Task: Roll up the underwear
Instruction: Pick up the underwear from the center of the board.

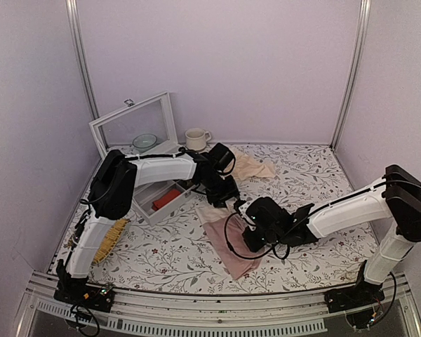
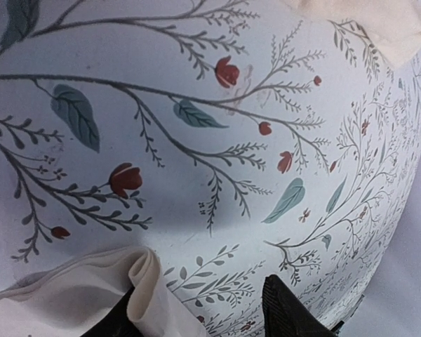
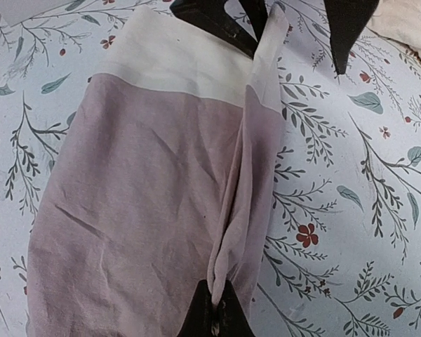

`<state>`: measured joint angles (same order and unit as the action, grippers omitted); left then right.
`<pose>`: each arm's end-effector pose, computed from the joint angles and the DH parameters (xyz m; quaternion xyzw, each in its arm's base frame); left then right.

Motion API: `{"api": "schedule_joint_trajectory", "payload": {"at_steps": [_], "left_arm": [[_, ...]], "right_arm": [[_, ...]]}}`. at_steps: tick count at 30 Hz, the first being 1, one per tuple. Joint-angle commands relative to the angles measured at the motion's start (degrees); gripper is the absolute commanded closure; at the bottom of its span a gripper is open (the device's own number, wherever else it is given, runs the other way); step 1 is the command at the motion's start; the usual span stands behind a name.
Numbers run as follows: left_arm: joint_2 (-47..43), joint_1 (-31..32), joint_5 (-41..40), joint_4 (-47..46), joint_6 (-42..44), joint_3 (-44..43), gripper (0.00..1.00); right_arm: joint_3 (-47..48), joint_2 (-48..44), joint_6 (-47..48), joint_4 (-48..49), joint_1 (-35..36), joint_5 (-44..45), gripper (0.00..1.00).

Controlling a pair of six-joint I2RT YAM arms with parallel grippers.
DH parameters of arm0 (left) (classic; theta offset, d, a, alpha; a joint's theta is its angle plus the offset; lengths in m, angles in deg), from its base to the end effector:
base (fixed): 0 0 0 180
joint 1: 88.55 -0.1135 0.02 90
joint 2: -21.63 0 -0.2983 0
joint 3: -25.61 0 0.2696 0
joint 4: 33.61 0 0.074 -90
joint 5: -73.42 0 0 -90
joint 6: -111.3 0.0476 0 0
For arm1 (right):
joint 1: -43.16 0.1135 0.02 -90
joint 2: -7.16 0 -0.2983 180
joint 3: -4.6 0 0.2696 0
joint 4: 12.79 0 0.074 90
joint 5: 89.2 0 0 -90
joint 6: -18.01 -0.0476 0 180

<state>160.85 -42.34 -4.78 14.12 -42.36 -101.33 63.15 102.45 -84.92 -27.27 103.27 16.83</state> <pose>0.3871 -0.4179 0.1465 -0.1195 0.9537 -0.2677 0.0666 0.1801 0.2870 0.1559 -0.3314 0.8745 0.0899 0.3425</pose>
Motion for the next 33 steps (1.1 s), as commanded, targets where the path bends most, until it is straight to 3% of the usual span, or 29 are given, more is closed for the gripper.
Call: {"api": "schedule_joint_trajectory", "payload": {"at_steps": [1,3,5,8,10,27,33], "left_arm": [[-0.1,-0.9,-0.5,2.1,0.8,-0.7,0.49],[-0.1,-0.9,-0.6,2.1,0.9,-0.4,0.52],[-0.2,-1.1,-0.6,2.1,1.1,0.0,0.60],[-0.6,-1.1,-0.8,1.9,1.5,0.6,0.88],[-1.0,-1.1,-1.0,1.8,1.6,0.9,1.00],[-6.7,-1.5,-2.6,-1.3,4.2,3.8,1.00],[-10.6,-1.7,-2.3,-4.7,4.6,9.5,1.00]], "right_arm": [[0.2,-1.3,1.3,0.5,0.7,1.5,1.00],[0.2,-1.3,1.1,0.5,0.8,1.5,1.00],[0.2,-1.2,0.8,0.3,0.8,1.5,1.00],[0.3,-1.0,0.4,0.1,0.7,2.0,1.00],[0.3,-0.8,0.0,-0.1,0.8,2.0,1.00],[3.9,-3.8,-1.2,-6.4,0.8,3.1,1.00],[7.3,-4.8,-1.8,-9.8,1.0,1.9,1.00]]}}
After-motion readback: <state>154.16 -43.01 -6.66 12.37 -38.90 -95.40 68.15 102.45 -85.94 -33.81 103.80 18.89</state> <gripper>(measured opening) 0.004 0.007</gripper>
